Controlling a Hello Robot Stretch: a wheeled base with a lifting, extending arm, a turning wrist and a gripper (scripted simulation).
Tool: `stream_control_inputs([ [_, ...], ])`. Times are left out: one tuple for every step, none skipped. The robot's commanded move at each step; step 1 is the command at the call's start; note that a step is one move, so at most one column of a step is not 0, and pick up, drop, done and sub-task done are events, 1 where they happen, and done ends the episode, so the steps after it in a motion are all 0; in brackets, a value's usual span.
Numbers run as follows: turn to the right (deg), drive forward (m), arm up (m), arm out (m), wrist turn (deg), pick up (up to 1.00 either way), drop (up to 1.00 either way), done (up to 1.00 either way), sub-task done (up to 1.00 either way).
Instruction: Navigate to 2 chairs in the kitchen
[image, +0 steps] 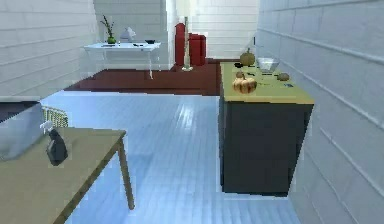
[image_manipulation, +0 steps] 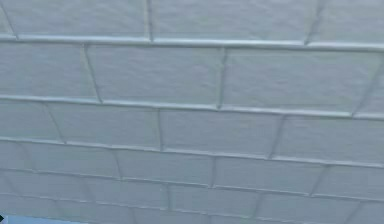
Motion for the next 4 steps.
stream_control_inputs([
  [0.0, 0.45, 0.00, 0.00, 0.0, 0.00, 0.00, 0.00, 0.00],
  [-45.0, 0.00, 0.00, 0.00, 0.0, 0.00, 0.00, 0.00, 0.00],
  [-45.0, 0.00, 0.00, 0.00, 0.0, 0.00, 0.00, 0.00, 0.00],
  [0.0, 0.00, 0.00, 0.00, 0.0, 0.00, 0.00, 1.00, 0.00],
])
